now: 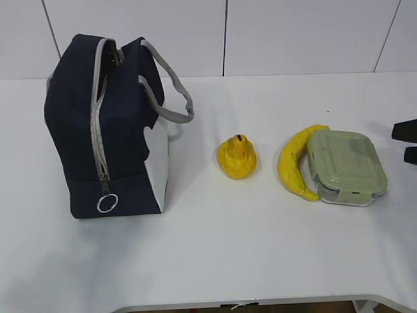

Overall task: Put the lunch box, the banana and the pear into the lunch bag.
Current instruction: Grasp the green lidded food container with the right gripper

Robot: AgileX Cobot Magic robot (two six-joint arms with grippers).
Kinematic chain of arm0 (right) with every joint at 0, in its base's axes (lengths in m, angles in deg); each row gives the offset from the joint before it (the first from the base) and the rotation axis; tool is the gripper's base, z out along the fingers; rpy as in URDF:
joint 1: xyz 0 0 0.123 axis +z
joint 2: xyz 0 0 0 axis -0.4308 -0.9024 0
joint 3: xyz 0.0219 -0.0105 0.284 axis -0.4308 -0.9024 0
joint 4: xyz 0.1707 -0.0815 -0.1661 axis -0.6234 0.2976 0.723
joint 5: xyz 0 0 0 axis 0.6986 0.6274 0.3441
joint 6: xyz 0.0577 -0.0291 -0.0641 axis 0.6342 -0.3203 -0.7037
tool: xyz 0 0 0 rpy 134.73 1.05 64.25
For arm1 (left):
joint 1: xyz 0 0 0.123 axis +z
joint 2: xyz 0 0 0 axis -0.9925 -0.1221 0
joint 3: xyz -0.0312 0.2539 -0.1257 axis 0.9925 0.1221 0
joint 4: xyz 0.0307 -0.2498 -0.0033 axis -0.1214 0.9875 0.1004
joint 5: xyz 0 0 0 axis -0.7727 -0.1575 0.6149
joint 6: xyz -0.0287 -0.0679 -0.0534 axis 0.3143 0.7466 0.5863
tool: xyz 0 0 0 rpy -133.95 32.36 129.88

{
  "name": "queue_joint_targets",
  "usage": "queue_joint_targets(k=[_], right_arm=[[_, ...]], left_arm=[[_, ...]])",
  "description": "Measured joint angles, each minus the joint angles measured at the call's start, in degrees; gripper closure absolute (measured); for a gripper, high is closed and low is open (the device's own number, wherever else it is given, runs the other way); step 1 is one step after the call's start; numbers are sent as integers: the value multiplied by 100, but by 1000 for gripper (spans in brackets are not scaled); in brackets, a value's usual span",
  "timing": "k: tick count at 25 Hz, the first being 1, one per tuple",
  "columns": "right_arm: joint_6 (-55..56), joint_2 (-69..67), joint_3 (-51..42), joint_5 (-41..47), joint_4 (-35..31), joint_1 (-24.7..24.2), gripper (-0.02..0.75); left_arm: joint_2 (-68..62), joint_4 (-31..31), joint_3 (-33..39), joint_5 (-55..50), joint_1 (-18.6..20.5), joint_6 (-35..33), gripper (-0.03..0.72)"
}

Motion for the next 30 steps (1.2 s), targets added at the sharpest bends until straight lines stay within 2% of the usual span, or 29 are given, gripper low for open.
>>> queue_joint_targets(k=[13, 22, 30], right_arm=[[-1085, -1131, 160, -216, -880, 0, 148], [-1223, -1933, 385, 61, -1457, 0, 135], [-1293, -2281, 396, 104, -1683, 0, 135]], left_arm=[[0, 0, 0, 0, 0, 0, 257], [0, 0, 0, 0, 10, 0, 257], [0, 0, 0, 0, 22, 0, 257]])
